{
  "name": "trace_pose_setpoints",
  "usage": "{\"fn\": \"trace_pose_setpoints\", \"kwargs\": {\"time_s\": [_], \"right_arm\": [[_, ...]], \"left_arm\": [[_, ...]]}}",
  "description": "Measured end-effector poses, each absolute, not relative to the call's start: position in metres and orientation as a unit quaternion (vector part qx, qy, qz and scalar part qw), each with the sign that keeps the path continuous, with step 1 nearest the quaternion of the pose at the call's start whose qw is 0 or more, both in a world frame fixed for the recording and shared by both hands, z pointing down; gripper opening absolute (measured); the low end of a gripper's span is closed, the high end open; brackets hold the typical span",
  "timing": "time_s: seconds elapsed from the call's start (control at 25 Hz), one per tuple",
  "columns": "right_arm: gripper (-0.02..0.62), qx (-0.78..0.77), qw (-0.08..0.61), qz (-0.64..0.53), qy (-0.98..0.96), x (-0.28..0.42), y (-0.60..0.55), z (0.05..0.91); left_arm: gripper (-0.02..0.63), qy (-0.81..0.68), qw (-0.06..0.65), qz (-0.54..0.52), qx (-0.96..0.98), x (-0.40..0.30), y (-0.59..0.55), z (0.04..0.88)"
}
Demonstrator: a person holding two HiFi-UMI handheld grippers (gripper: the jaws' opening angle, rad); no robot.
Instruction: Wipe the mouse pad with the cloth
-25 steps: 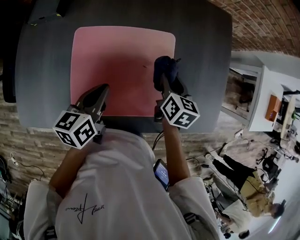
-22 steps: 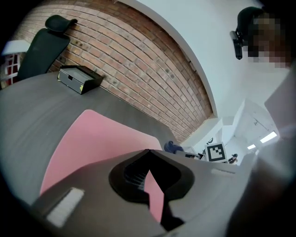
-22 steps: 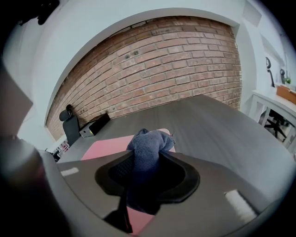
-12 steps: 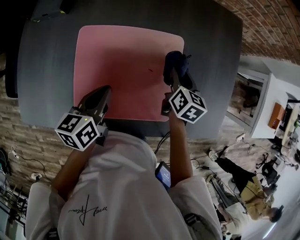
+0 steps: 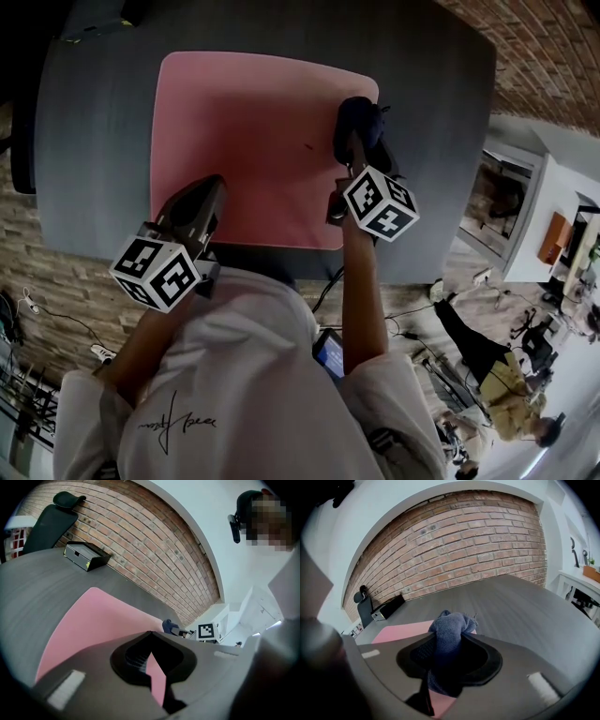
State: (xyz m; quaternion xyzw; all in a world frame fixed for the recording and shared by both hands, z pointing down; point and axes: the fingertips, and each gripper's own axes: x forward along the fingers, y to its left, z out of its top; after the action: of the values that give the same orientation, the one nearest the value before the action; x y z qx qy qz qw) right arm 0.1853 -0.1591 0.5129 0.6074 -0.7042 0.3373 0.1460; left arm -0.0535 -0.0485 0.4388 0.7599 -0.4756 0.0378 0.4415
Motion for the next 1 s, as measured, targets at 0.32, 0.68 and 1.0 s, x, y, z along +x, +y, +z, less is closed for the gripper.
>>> {"fn": "trace_pose_setpoints", "kwargs": {"time_s": [0.32,0.68,1.0], "right_arm": [[0.14,0.61,0.165,0.33,-0.701,0.176,-0.17,0.525],[0.138,0.616,0.18,0.328,-0.693,0.171,-0.178,0.538],[0.14,0.618,0.185,0.323,-0.692,0.159,-0.182,0.542]], "left_arm": [[0.009,-0.476,0.453,0.045,0.752,-0.061,-0.05,0.448],[0.009,-0.465,0.47,0.057,0.748,-0.057,-0.048,0.462],[0.009,-0.457,0.484,0.059,0.744,-0.058,-0.042,0.472]]}}
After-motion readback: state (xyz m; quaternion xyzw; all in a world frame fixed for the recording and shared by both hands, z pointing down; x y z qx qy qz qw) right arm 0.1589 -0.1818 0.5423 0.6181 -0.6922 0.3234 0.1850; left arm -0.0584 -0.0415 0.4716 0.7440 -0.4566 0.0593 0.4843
